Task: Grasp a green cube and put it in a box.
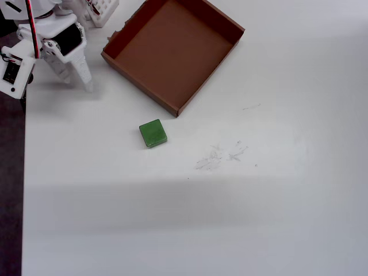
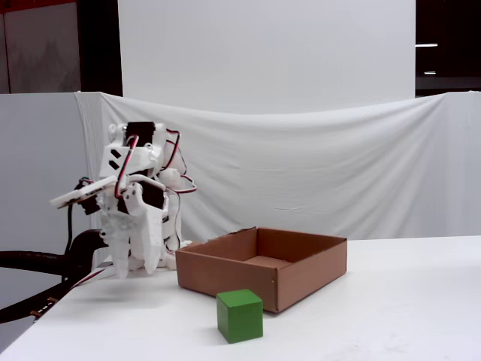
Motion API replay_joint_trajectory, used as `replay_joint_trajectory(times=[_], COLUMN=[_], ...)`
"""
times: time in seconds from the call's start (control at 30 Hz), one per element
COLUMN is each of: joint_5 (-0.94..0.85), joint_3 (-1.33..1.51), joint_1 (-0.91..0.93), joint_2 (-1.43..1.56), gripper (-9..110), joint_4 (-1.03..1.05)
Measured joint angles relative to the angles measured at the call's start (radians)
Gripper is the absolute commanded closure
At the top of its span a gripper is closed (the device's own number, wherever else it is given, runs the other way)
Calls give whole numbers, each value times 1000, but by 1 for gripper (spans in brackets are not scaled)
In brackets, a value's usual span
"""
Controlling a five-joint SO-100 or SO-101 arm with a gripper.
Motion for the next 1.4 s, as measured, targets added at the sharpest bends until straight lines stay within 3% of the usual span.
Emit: replay_joint_trajectory(times=[0.17,0.33,0.8,1.1,1.4], joint_5=[-23,-172,-298,-304,-304], joint_3=[0,-12,-469,-655,-721], joint_1=[-8,-15,-51,-245,-393], joint_2=[-40,-161,-637,-959,-1060], gripper=[79,79,79,77,74], joint_4=[-15,-97,-181,-158,-149])
